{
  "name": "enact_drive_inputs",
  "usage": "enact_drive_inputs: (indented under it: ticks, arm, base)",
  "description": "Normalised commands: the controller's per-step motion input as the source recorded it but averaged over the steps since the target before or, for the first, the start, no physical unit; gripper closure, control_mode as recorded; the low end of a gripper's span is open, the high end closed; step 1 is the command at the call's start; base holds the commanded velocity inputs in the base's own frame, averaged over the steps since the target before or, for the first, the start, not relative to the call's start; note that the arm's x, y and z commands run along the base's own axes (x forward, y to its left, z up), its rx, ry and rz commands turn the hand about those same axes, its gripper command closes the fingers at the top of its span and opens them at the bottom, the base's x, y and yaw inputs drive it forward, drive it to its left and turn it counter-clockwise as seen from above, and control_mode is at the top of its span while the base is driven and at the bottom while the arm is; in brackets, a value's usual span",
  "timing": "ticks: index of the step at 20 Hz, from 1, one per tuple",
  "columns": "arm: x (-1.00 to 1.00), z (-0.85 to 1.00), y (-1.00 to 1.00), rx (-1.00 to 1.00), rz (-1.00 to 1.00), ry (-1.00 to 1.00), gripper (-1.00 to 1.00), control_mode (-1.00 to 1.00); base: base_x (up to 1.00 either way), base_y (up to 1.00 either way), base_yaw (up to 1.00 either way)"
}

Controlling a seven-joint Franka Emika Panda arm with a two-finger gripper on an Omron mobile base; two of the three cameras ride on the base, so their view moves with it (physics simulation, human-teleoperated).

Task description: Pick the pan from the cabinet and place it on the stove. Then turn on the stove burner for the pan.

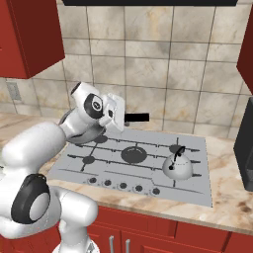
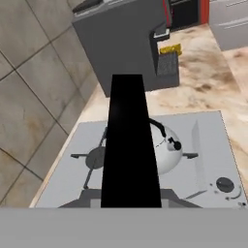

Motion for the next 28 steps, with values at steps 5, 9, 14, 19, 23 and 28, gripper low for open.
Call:
enact_drive_inputs:
  ticks: [5,9,14,19,23,28]
  arm:
    - [0.18,-0.34,0.09,-0.08,-0.02,0.1,1.0,-1.0]
    - [0.27,-0.31,0.08,-0.02,-0.03,0.11,1.0,-1.0]
    - [0.4,-0.19,0.05,0.0,-0.04,0.12,1.0,-1.0]
    - [0.4,-0.19,0.0,0.0,-0.03,0.08,1.0,-1.0]
    - [0.34,-0.32,0.01,0.0,-0.01,0.01,1.0,-1.0]
    - [0.28,-0.43,0.0,0.0,0.0,0.0,1.0,-1.0]
  base:
    - [0.0,0.0,0.0]
    - [0.0,0.0,0.0]
    - [0.0,0.0,0.0]
    - [0.0,0.0,0.0]
    - [0.0,0.0,0.0]
    - [0.0,0.0,0.0]
